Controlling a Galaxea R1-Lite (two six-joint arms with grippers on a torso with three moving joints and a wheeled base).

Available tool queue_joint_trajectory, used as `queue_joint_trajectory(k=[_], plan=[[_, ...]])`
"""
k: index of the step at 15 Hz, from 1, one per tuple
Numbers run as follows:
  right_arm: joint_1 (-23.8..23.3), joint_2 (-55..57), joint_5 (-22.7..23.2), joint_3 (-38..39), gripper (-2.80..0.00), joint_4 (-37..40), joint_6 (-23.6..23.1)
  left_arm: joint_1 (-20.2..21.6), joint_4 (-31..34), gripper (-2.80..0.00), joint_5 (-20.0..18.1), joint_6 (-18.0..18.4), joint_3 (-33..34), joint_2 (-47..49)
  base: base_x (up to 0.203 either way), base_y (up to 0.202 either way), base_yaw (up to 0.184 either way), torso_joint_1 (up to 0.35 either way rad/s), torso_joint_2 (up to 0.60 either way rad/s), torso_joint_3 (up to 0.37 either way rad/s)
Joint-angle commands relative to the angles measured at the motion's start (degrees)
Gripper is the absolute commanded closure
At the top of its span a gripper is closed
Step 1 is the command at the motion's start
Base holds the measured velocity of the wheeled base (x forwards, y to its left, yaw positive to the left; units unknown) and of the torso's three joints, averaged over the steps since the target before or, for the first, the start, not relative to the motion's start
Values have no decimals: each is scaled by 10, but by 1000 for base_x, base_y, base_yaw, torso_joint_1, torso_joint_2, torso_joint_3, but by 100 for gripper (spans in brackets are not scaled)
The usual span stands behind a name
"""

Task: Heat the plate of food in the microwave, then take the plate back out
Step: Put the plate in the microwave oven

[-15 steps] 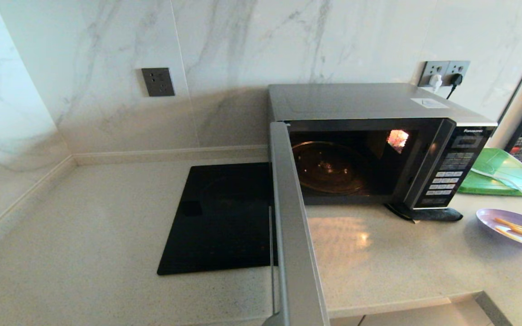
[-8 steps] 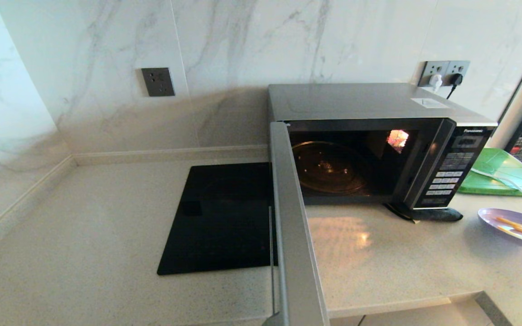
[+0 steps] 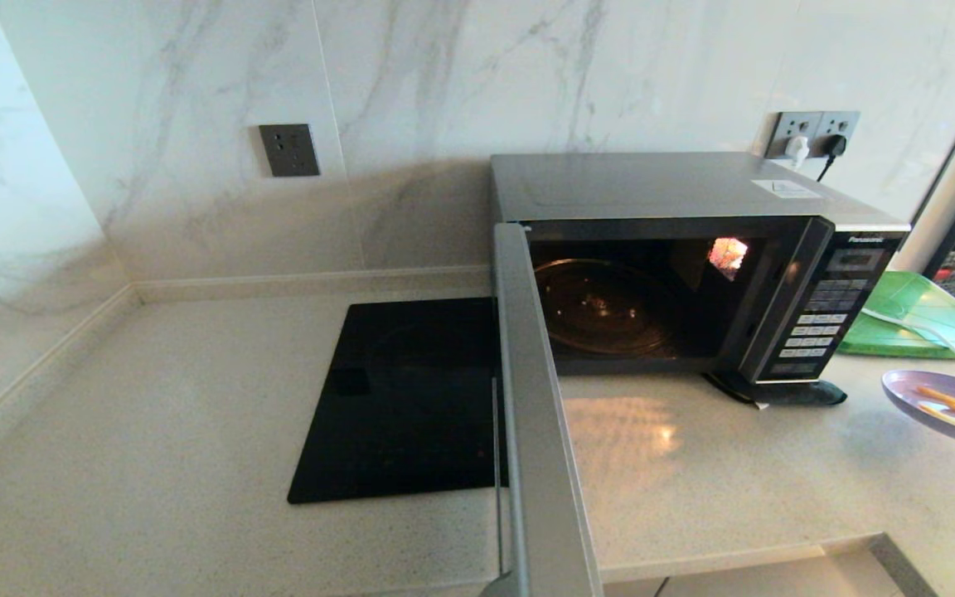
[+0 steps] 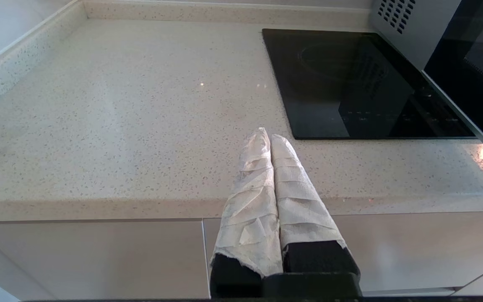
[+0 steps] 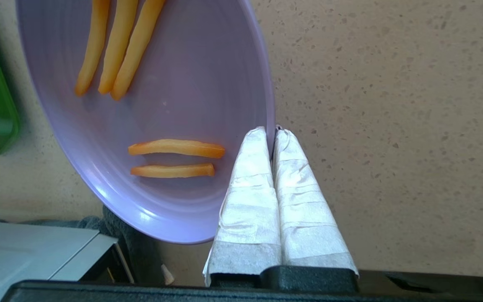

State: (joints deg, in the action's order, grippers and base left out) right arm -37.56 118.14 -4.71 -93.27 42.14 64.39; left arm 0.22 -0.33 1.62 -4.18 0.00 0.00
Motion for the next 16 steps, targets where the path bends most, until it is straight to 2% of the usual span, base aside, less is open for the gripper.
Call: queue_joint_trajectory(k=[1, 6, 16], plan=[[-1, -35, 1, 25, 0, 2, -2, 0, 0, 0, 1, 0, 0, 1, 0, 0, 0, 0, 0, 0], [1, -100, 10, 89, 0, 2, -11, 0, 0, 0, 1, 0, 0, 0, 0, 0, 0, 0, 0, 0], [4, -202, 76, 167, 0, 2, -58, 0, 0, 0, 1, 0, 0, 1, 0, 0, 0, 0, 0, 0]])
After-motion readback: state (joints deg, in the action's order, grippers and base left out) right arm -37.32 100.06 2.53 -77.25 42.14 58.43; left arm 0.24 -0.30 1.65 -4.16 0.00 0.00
